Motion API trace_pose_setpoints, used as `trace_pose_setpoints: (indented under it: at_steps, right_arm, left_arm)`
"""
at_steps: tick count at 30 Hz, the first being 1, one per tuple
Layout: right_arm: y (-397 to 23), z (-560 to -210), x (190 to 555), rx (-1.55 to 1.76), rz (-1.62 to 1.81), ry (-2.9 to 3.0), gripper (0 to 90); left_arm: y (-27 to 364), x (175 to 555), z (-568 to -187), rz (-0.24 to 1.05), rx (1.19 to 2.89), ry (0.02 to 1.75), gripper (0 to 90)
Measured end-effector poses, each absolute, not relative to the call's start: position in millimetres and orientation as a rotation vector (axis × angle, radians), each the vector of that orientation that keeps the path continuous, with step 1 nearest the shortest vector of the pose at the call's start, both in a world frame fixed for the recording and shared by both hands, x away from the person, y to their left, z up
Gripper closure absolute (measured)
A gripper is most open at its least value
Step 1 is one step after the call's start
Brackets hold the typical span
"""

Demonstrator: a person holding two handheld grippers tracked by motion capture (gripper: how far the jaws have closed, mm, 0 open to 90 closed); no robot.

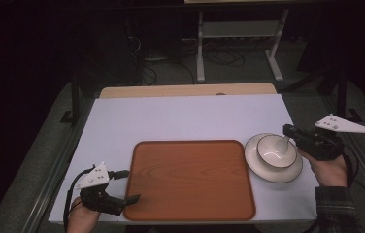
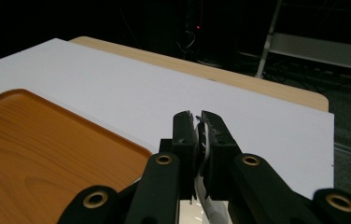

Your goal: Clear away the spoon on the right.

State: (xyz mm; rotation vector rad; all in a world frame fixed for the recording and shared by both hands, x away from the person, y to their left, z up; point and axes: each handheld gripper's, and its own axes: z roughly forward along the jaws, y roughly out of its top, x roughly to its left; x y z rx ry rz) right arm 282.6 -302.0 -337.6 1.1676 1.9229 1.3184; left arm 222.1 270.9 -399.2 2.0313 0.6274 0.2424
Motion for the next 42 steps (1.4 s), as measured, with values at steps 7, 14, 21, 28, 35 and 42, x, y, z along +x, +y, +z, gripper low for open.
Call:
trace_pose_setpoints:
  at_steps: [7,14,21,28,35,42]
  right_arm:
    - [-293,-322,275,1.104,1.351,1.923,84.1]
    - [-276,-310,269,1.035,1.392,1.975,84.1]
    - [-260,-307,267,0.976,1.41,2.043,84.1]
    - [-237,-312,267,0.924,1.416,2.142,84.1]
    - [-217,-324,271,0.893,1.423,2.242,84.1]
    - [-198,-337,275,0.868,1.39,2.344,84.1]
  left_arm:
    - [271,222,-399,0.242,2.031,0.626,13.1]
    - [271,222,-399,0.242,2.027,0.625,13.1]
    - [271,221,-398,0.246,2.029,0.62,13.0]
    - [272,221,-398,0.246,2.03,0.619,13.0]
    - [271,221,-398,0.244,2.028,0.62,13.1]
    - [271,221,-398,0.243,2.029,0.618,13.0]
